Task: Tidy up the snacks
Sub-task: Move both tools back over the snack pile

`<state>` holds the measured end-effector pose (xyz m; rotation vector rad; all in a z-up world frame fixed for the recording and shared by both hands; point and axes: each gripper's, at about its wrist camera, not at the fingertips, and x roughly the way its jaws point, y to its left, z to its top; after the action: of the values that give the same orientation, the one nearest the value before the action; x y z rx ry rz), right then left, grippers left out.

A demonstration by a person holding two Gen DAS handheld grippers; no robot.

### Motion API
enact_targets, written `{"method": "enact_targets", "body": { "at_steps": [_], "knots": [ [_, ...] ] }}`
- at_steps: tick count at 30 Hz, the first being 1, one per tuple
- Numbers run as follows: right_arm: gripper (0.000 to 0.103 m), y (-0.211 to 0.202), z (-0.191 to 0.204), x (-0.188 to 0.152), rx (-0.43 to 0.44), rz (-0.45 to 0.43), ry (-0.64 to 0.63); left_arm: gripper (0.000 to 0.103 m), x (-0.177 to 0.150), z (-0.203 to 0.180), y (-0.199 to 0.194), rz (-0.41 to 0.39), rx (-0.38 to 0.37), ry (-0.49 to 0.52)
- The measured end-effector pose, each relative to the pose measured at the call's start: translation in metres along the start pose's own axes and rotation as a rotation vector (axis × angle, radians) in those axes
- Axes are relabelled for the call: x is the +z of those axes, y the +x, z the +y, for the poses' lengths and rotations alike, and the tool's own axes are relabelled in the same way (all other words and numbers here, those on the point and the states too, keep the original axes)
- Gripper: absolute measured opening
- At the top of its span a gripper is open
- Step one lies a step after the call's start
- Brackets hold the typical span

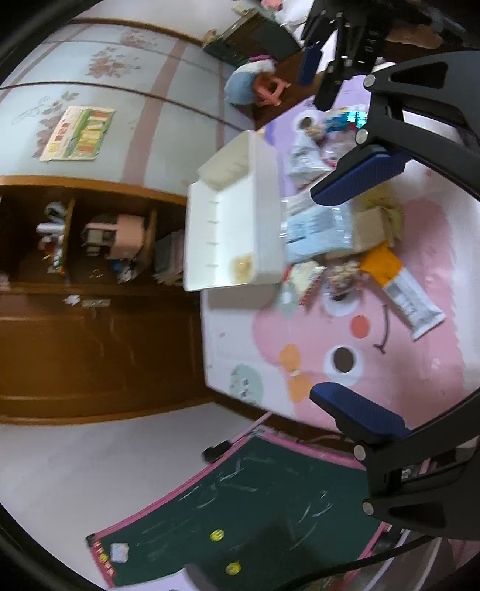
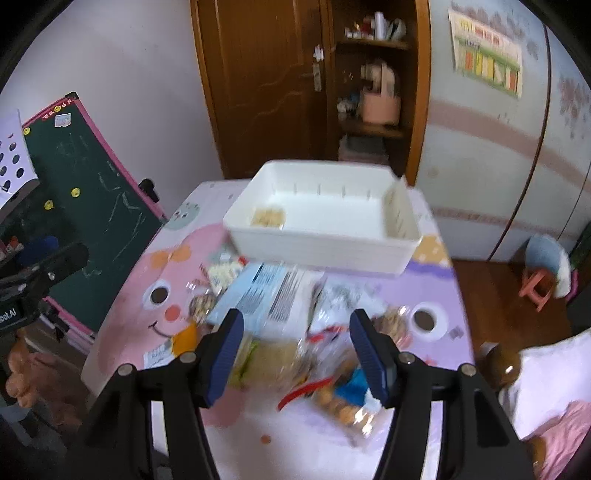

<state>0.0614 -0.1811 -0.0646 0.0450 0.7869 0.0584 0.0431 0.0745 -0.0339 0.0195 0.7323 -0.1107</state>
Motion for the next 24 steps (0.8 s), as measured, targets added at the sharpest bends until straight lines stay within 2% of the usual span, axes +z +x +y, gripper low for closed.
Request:
{"method": "enact_targets", "body": {
  "at_steps": [9, 15, 20, 22, 24],
  "knots": [
    [0.06, 0.049, -0.004, -0.034, 0.003, 0.117, 0.02, 0.096, -0.059, 0.01, 0.071, 0.201, -0.035, 0.082],
    [0.06, 0.068, 0.006, -0.033, -0.015, 0.128, -0.039, 0.096, -0.086, 0.022, 0.119, 0.329, -0.044, 0.088],
    [0.06, 0.091, 0.013, -0.031, -0.006, 0.177, -0.067, 0.096, -0.101, 0.023, 0.145, 0.393, -0.059, 0.115],
    [0.053, 0.102, 0.016, -0.034, -0.005, 0.207, -0.081, 0.096, -0.103, 0.02, 0.153, 0.407, -0.062, 0.131],
    [0.05, 0.108, 0.019, -0.036, 0.003, 0.217, -0.092, 0.094, -0.105, 0.019, 0.162, 0.427, -0.065, 0.137]
  ]
}}
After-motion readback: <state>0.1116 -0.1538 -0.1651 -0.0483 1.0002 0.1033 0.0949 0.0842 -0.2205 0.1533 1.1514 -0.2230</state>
